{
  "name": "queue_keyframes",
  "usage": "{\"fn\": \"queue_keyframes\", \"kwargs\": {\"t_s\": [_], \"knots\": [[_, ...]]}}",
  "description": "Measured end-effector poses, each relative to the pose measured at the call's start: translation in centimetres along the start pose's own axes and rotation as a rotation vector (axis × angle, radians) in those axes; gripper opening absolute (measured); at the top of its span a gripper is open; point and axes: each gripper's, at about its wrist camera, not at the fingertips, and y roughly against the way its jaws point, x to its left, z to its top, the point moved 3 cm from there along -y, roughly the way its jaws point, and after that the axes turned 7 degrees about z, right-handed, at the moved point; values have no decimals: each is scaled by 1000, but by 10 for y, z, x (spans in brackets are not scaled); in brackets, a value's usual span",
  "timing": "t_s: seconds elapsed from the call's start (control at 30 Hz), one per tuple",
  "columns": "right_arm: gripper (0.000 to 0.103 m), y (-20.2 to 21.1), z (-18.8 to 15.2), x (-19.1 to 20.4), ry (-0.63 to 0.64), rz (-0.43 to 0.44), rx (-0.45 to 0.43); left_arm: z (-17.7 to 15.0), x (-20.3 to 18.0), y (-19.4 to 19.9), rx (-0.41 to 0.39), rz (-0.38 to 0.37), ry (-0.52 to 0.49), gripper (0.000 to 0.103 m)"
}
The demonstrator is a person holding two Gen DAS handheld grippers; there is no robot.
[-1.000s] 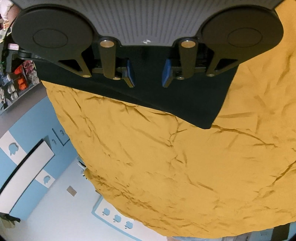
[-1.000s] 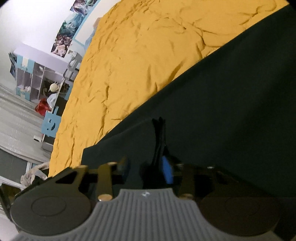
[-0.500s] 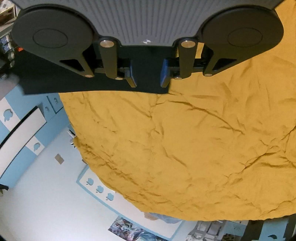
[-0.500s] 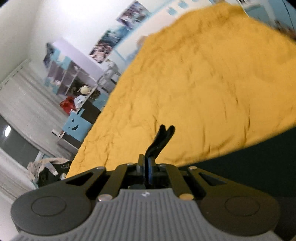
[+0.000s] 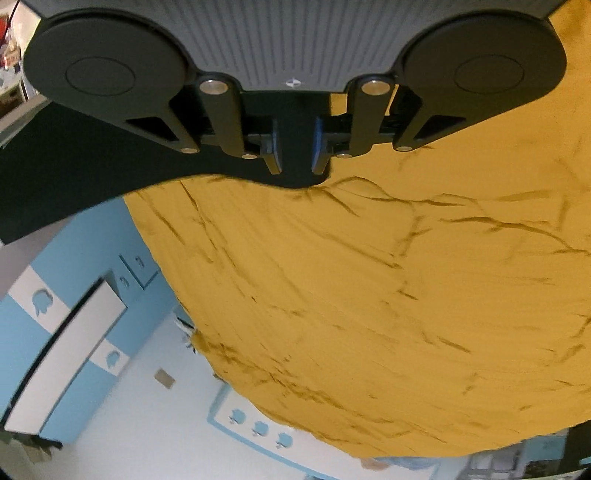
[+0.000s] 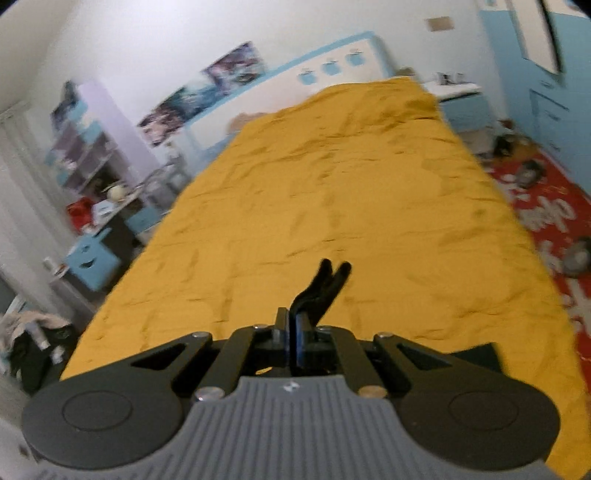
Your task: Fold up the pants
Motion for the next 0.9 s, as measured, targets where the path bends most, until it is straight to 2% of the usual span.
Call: {"fn": "queue_keyframes", "kwargs": {"t_s": [0.1, 0.2, 0.33, 0.43, 0.53, 0.6, 0.67, 0.77, 0.9], "knots": [[0, 1, -3, -51, -44, -40, 25, -5, -13, -16, 25, 0, -34, 18], [0, -18, -22, -103, -96, -69, 64, -15, -22, -31, 61, -2, -64, 17], [0, -37, -44, -167, -199, -112, 95, -26, -30, -46, 102, 37, -108, 17], [0, -37, -52, -180, -214, -96, 88, -24, -26, -49, 103, 52, -91, 17], [0, -16, -47, -166, -173, 27, 4, -17, -21, -49, 88, 59, -60, 18], [0, -7, -50, -169, -142, 43, -28, -13, -15, -54, 93, 75, -36, 24], [0, -15, -65, -192, -156, -18, 5, -11, -8, -63, 114, 81, -7, 40], [0, -43, -103, -243, -243, -127, 96, -11, 5, -80, 158, 60, 75, 48], [0, -50, -133, -274, -342, -114, 76, -11, 14, -95, 164, 40, 127, 50]]}}
